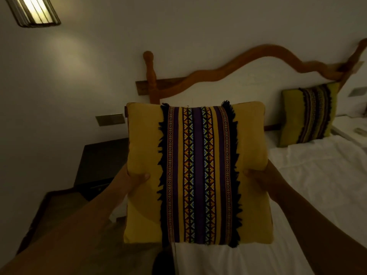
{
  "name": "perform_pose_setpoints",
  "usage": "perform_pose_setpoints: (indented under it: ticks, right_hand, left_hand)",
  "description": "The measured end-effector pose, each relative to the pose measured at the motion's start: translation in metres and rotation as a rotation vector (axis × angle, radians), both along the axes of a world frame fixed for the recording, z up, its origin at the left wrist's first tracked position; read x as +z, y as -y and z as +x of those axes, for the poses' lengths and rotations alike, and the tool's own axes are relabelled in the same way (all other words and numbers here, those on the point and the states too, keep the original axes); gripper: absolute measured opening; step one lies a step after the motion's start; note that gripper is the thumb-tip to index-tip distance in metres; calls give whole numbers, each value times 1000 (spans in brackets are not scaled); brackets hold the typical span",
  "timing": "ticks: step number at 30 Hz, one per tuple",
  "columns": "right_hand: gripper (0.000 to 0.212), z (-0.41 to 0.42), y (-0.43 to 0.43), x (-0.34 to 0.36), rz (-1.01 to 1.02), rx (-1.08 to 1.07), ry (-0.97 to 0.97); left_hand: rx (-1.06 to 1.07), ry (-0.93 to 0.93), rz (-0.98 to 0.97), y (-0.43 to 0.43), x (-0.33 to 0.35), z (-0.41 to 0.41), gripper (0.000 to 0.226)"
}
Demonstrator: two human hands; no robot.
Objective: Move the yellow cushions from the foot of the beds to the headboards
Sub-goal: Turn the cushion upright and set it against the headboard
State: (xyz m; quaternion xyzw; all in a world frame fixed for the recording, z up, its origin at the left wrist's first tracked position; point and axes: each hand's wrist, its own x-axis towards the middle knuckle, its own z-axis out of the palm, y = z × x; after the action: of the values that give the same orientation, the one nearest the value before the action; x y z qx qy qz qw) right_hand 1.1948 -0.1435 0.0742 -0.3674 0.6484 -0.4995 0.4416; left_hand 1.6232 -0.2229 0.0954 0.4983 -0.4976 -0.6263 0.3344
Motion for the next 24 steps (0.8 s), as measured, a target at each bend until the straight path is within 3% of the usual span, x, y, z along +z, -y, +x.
perform_pose_setpoints:
  ticks: [3,7,11,16,18,21,24]
  right_hand:
    - [64,-18,42,-3,-1,-11,-19]
    - [56,-38,101,-11,18,-55,-37]
    - [43,-60,167,-21,54,-68,-45]
    - [38,-92,251,-37,134,-78,-51]
    - [35,-107,283,-47,157,-72,-66]
    - [32,-130,325,-66,218,-87,-69]
    - [30,-153,361,-91,260,-56,-82]
  left_hand:
    - [26,-18,34,44,-5,-22,104]
    - [17,20,29,105,-25,-56,71]
    - [5,23,56,167,-34,-88,122]
    - [20,-30,105,253,-61,-122,135]
    - [6,-56,138,288,-79,-140,120]
    - [62,-50,157,332,-116,-166,61]
    - [68,13,186,363,-145,-189,63]
